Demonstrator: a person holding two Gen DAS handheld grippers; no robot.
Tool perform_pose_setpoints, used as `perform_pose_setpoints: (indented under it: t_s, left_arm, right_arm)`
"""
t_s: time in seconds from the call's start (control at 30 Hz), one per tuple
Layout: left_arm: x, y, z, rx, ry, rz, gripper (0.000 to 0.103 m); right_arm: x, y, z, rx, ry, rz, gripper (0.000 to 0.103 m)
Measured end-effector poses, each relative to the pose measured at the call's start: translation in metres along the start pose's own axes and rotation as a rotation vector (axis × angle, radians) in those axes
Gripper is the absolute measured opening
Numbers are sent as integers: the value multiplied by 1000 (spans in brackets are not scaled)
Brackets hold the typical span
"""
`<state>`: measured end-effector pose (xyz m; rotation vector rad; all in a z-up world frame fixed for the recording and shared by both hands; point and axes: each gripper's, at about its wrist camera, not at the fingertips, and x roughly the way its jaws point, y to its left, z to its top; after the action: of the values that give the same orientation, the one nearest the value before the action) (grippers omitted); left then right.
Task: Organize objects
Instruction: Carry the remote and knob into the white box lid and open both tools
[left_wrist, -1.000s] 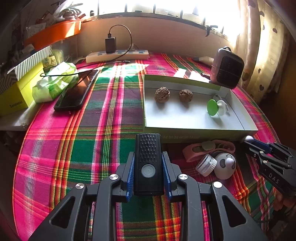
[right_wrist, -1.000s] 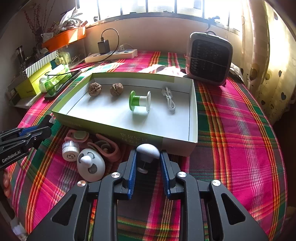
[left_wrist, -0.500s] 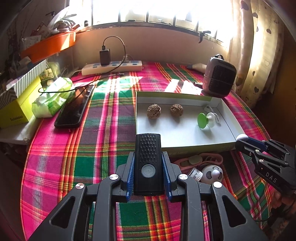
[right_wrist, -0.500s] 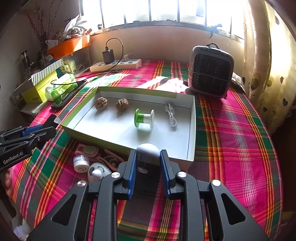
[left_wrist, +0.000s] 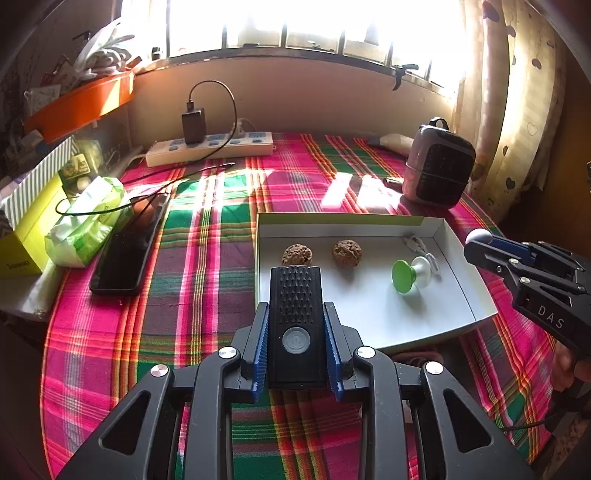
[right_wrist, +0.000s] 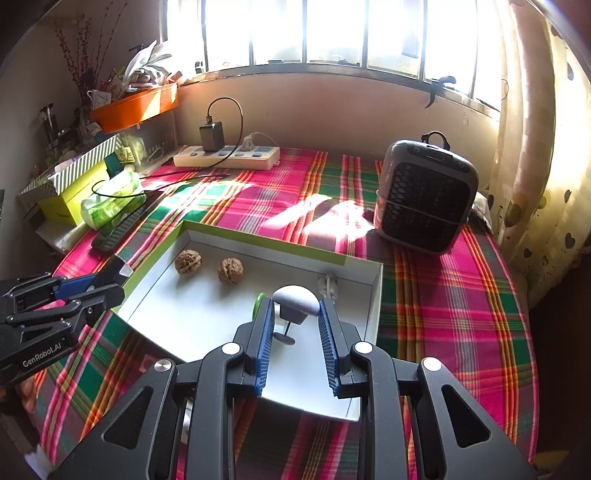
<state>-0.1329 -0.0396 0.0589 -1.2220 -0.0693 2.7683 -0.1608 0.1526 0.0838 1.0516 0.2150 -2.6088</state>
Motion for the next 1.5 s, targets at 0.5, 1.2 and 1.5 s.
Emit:
perform_pose_setpoints:
  t_s: [0.5,1.2,1.5]
  left_arm:
    - [38,-7,19,7,43,-5,25]
    - [72,-8,20,7,102,6,25]
    - [76,-11,19,12,110,2,25]
  right_arm:
    - [65,-5,29,-23,91,48,26]
    - [106,-4,29,-30,186,82,26]
    - [113,-5,26,-32,208,83,26]
